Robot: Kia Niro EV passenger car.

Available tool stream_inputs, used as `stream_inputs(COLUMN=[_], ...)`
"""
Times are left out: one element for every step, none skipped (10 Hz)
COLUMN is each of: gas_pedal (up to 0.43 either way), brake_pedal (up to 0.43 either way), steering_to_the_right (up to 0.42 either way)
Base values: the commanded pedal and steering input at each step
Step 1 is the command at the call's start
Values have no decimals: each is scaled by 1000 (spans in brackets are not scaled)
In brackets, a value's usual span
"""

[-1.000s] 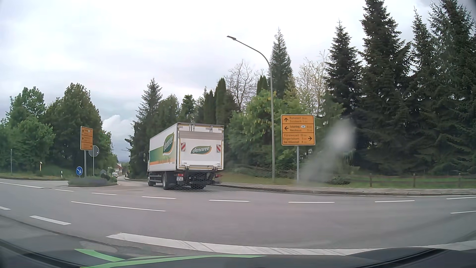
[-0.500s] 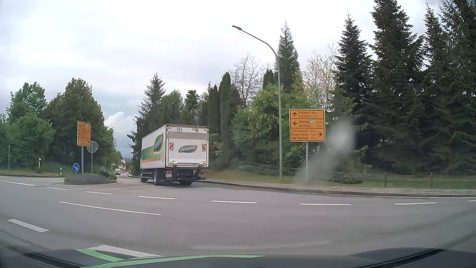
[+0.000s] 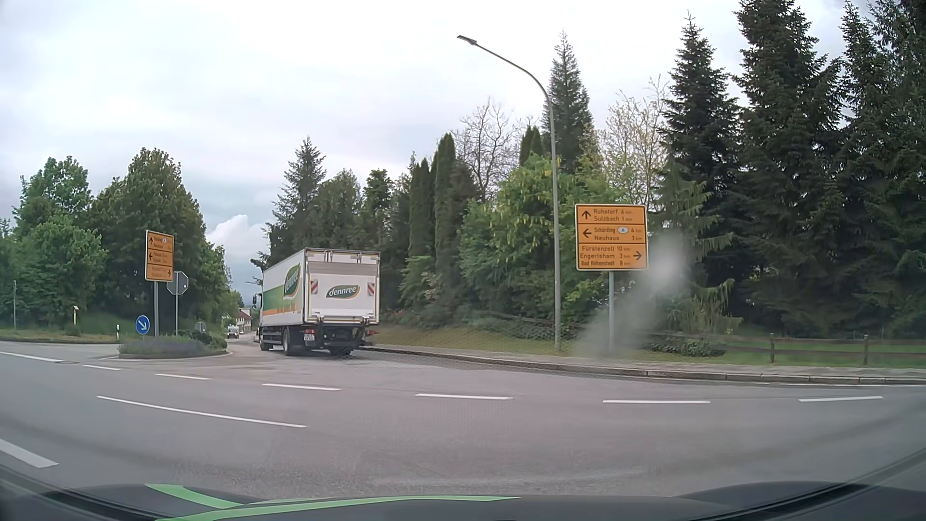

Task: Follow the waypoints while adhering to traffic rules and regulations

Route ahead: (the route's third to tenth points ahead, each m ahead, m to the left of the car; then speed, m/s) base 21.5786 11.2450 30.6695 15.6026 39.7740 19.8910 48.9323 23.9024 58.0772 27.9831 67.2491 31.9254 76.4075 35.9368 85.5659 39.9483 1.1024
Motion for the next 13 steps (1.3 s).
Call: stream_inputs(gas_pedal=[0,0,0,0,0,0,0,0,0,0,0,0,150], brake_pedal=[280,280,280,280,280,280,232,12,0,0,0,0,0], steering_to_the_right=[-60,-60,-60,-60,-60,-60,-61,-61,-63,-65,-68,-70,-72])
